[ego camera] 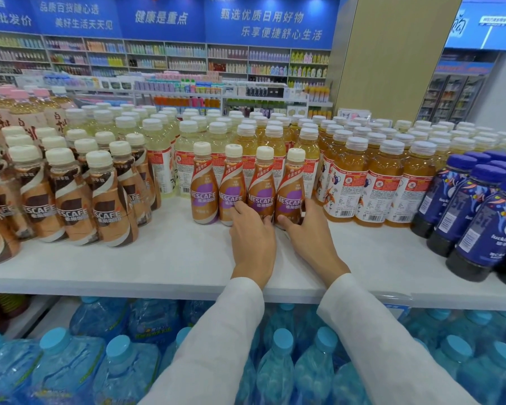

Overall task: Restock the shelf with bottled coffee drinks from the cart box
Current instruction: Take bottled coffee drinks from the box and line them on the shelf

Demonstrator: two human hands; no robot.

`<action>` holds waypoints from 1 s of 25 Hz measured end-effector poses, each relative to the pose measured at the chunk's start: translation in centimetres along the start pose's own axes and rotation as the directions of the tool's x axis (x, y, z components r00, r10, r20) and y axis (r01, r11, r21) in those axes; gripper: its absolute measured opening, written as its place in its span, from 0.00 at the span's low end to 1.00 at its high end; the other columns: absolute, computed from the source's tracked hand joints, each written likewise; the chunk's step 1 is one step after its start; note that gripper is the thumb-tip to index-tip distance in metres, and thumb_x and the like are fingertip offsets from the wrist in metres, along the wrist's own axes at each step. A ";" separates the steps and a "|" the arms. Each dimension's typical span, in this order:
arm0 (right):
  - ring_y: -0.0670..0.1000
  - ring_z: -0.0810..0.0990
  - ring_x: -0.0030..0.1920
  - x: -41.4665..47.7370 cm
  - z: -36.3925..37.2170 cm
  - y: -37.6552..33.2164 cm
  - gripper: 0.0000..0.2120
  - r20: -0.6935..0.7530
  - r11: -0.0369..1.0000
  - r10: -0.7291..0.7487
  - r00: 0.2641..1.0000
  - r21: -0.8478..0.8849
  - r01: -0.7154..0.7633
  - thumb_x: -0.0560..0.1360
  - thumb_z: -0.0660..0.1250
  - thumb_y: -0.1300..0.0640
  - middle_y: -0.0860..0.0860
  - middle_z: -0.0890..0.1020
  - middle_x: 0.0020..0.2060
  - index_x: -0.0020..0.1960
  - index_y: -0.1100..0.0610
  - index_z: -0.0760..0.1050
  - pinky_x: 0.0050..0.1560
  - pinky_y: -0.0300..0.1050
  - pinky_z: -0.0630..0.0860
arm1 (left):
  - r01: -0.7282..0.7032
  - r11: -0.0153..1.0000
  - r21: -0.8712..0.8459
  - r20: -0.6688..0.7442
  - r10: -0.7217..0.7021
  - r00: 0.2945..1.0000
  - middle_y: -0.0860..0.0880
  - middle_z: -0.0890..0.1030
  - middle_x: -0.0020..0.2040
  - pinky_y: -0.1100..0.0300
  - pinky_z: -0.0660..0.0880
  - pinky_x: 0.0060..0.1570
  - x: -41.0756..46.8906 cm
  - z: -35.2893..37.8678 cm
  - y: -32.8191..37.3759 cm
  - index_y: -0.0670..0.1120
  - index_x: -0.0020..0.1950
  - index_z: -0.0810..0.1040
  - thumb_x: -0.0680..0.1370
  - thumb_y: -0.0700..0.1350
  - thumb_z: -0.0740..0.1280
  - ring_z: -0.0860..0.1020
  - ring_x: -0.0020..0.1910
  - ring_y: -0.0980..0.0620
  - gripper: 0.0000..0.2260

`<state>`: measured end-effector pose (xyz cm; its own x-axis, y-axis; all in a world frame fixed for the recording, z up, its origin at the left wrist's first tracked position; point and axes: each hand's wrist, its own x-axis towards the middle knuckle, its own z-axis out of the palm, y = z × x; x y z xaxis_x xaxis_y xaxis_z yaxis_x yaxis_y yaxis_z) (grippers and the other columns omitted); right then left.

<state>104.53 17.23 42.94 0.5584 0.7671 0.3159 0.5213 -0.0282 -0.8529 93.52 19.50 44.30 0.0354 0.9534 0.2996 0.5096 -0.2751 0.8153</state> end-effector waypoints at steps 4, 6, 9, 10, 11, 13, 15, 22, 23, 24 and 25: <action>0.50 0.74 0.69 -0.2 0.1 0.0 0.31 -0.008 1.000 -0.002 1.000 0.013 0.002 0.77 0.71 0.49 0.46 0.73 0.71 0.76 0.47 0.61 0.69 0.54 0.73 | -0.004 1.000 0.005 0.000 0.004 1.000 0.44 0.68 0.74 0.48 0.75 0.66 0.0 0.0 0.0 0.44 0.77 0.60 0.80 0.50 0.68 0.72 0.71 0.43 0.29; 0.51 0.74 0.70 -0.3 0.1 0.0 0.31 -0.003 1.000 -0.003 1.000 0.019 0.003 0.77 0.71 0.48 0.46 0.73 0.71 0.76 0.47 0.61 0.69 0.55 0.73 | -0.003 1.000 0.009 0.002 0.003 1.000 0.44 0.68 0.74 0.49 0.75 0.66 0.0 0.0 0.1 0.44 0.77 0.60 0.80 0.50 0.67 0.72 0.70 0.43 0.29; 0.51 0.74 0.69 -0.4 -0.1 -0.2 0.31 -0.009 1.000 0.009 1.000 -0.007 -0.009 0.77 0.71 0.48 0.48 0.73 0.70 0.76 0.48 0.62 0.68 0.55 0.74 | -0.006 1.000 0.003 -0.001 0.006 1.000 0.45 0.69 0.73 0.50 0.75 0.66 -0.2 -0.2 0.3 0.44 0.76 0.61 0.80 0.50 0.68 0.72 0.70 0.44 0.28; 0.52 0.74 0.68 -0.4 -0.1 -0.2 0.31 -0.003 1.000 0.013 1.000 -0.013 -0.013 0.77 0.71 0.48 0.48 0.74 0.70 0.75 0.48 0.63 0.68 0.54 0.75 | -0.007 1.000 0.001 -0.005 0.007 1.000 0.45 0.69 0.73 0.51 0.74 0.65 -0.2 -0.3 0.3 0.44 0.76 0.62 0.80 0.50 0.68 0.72 0.70 0.44 0.28; 0.52 0.75 0.68 -0.5 -0.3 -0.3 0.30 0.007 1.000 0.019 1.000 -0.017 -0.019 0.77 0.71 0.48 0.49 0.74 0.69 0.75 0.48 0.64 0.67 0.54 0.75 | -0.010 1.000 0.002 -0.011 0.010 1.000 0.45 0.69 0.73 0.51 0.74 0.65 -0.3 -0.4 0.3 0.45 0.76 0.62 0.80 0.50 0.68 0.72 0.70 0.44 0.28; 0.51 0.76 0.65 -1.1 -0.8 -0.5 0.27 0.018 1.000 0.018 1.000 -0.024 -0.018 0.77 0.71 0.48 0.49 0.76 0.66 0.73 0.48 0.66 0.65 0.52 0.76 | -0.024 1.000 0.006 -0.015 0.025 1.000 0.45 0.69 0.74 0.52 0.74 0.65 -0.4 -0.5 0.2 0.45 0.76 0.62 0.80 0.50 0.68 0.73 0.70 0.45 0.27; 0.50 0.78 0.61 -2.1 -1.6 -0.6 0.23 0.023 0.998 0.000 1.000 -0.066 0.002 0.78 0.70 0.48 0.50 0.78 0.64 0.71 0.49 0.70 0.62 0.48 0.77 | -0.032 0.999 -0.004 -0.006 0.032 0.999 0.47 0.70 0.73 0.51 0.75 0.65 -0.6 -0.7 0.1 0.46 0.75 0.64 0.80 0.50 0.68 0.74 0.69 0.46 0.26; 0.44 0.75 0.62 -9.3 -5.2 -1.3 0.23 0.117 0.998 -0.021 0.993 -0.064 0.028 0.79 0.67 0.50 0.44 0.74 0.68 0.73 0.50 0.69 0.64 0.42 0.73 | -0.052 0.998 0.024 -0.004 0.052 0.999 0.52 0.78 0.67 0.55 0.72 0.65 -4.4 -4.0 -1.5 0.52 0.69 0.72 0.80 0.53 0.66 0.77 0.64 0.50 0.18; 0.43 0.75 0.62 -10.8 -5.4 -1.5 0.22 0.130 0.999 -0.034 0.991 -0.026 0.038 0.79 0.67 0.50 0.43 0.75 0.67 0.72 0.49 0.70 0.63 0.40 0.71 | -0.054 0.998 0.025 0.005 0.054 0.999 0.53 0.78 0.67 0.53 0.72 0.67 -5.7 -4.8 -2.1 0.52 0.70 0.72 0.80 0.54 0.65 0.76 0.64 0.51 0.18; 0.42 0.75 0.62 -12.3 -5.5 -1.9 0.21 0.145 0.999 -0.050 0.988 0.010 0.049 0.80 0.67 0.50 0.41 0.76 0.66 0.71 0.48 0.70 0.61 0.36 0.70 | -0.062 0.998 0.001 0.013 0.062 0.998 0.54 0.78 0.66 0.52 0.71 0.68 -7.1 -5.8 -2.8 0.52 0.70 0.73 0.80 0.54 0.65 0.75 0.65 0.53 0.18; 0.40 0.75 0.61 -13.8 -5.4 -2.3 0.20 0.159 0.997 -0.070 0.985 0.037 0.065 0.80 0.67 0.50 0.39 0.76 0.64 0.70 0.47 0.71 0.60 0.33 0.68 | -0.073 0.997 -0.032 0.014 0.073 0.997 0.55 0.78 0.65 0.52 0.71 0.68 -8.6 -6.9 -3.6 0.51 0.69 0.75 0.80 0.53 0.66 0.75 0.64 0.55 0.18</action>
<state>99.09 3.20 42.81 0.4113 0.8591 0.3046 0.5319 0.0452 -0.8456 85.49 11.46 42.18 0.0845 0.9323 0.3518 0.4774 -0.3478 0.8069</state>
